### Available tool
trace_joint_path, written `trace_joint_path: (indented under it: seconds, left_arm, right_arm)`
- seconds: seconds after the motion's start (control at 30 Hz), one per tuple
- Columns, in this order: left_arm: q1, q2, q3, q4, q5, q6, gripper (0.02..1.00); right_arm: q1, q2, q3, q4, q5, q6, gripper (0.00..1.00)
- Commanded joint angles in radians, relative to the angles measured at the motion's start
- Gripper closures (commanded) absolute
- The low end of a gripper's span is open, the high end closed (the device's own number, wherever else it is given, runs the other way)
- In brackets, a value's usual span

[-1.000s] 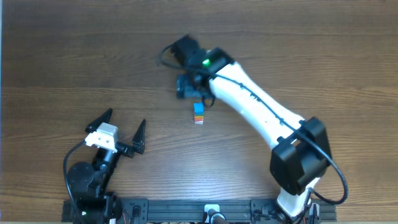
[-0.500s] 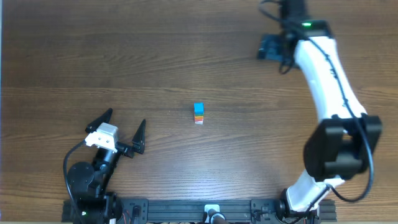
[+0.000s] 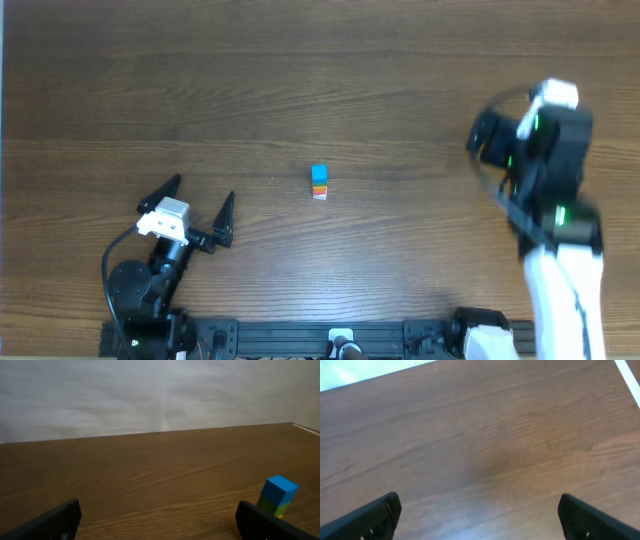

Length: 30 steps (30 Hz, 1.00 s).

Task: Stack Cubes

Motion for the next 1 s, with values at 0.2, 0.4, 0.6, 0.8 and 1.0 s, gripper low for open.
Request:
trace_joint_path:
  seconds: [0.2, 0.4, 0.6, 0.8, 1.0]
  left_arm:
    - [-0.006, -0.005, -0.004, -0.003, 0.01, 0.012, 0.02]
    - [-0.006, -0.005, -0.004, -0.003, 0.01, 0.012, 0.02]
    - [-0.006, -0.005, -0.004, -0.003, 0.01, 0.012, 0.018]
    - [-0.006, -0.005, -0.004, -0.003, 0.01, 0.012, 0.02]
    - [-0.006, -0.005, -0.004, -0.003, 0.01, 0.012, 0.023]
  right_arm:
    - [0.008, -0.653, -0.445, 0.239, -0.282, -0.058, 0.007]
    - [0.038, -0.846, -0.616, 0.343, -0.338, -0.058, 0.007]
    - [0.052, -0.927, -0.744, 0.447, -0.312, -0.058, 0.007]
    - [0.054, -0.96, -0.848, 0.529, -0.283, -0.197, 0.009]
    - [0.08, -0.983, -0.907, 0.62, -0.283, -0.286, 0.007]
